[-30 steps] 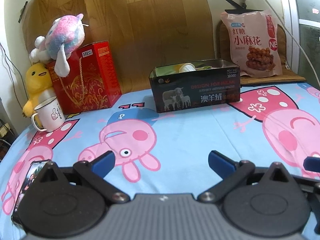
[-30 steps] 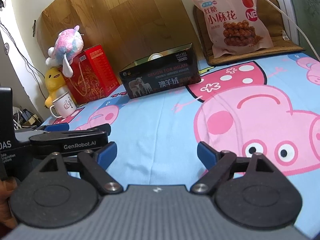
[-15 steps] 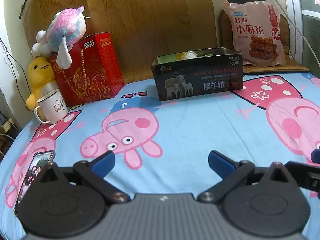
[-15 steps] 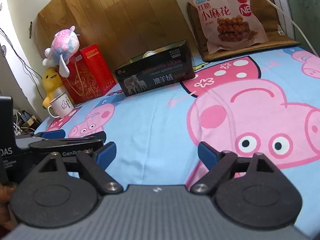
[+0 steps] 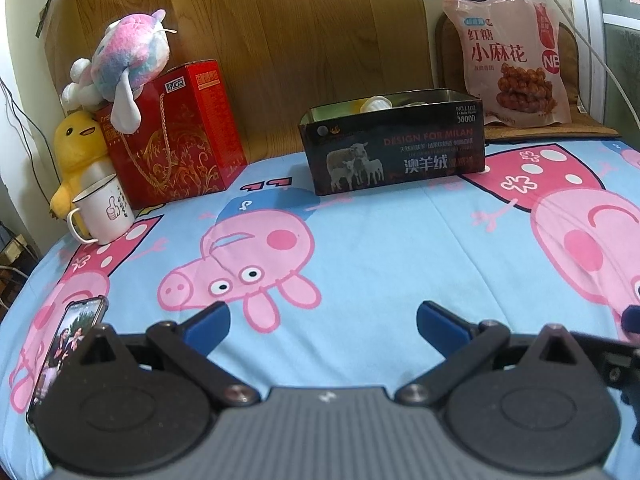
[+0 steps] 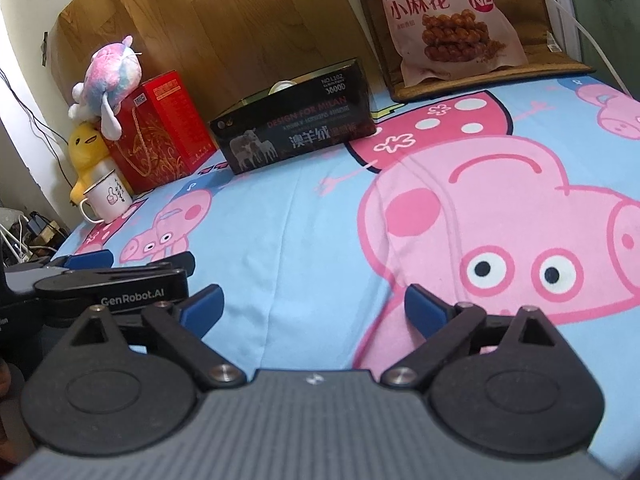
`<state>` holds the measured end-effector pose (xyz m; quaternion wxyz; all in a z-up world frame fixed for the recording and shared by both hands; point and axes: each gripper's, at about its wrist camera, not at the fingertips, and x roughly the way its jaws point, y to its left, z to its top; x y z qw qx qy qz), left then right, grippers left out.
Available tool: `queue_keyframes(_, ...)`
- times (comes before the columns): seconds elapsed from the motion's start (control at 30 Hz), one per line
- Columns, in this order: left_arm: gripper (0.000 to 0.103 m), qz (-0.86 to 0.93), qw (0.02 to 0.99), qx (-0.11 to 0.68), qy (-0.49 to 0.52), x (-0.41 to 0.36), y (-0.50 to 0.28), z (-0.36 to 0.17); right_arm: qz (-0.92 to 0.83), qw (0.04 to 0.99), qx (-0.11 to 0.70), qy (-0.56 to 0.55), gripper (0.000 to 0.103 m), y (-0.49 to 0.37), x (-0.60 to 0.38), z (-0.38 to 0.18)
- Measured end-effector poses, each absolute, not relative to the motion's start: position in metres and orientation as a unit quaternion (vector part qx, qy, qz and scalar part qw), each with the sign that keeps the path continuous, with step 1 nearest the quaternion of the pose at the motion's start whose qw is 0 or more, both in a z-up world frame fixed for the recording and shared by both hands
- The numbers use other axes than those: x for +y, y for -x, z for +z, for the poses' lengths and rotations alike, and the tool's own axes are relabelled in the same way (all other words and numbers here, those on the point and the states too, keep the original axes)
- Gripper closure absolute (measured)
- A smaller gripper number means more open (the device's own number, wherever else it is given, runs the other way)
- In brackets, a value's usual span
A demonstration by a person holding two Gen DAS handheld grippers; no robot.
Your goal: Organize snacks
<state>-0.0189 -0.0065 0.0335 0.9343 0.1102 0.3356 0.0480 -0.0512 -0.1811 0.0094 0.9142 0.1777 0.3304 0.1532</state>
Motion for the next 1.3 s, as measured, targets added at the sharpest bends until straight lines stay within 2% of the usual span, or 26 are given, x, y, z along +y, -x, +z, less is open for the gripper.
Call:
queue_keyframes(0.33,0.000,0.043,0.935,0.339,-0.093,0.000,0.018,0.036,0.135,0.916,0.338,-0.169,0.000,0.048,-0.178,0.010)
queue_keyframes(1.3,0.000,0.080,0.937,0.329,-0.089,0.019,0.031,0.056,0.067,0.930,0.336,-0.135,0.000,0.049,-0.176,0.027)
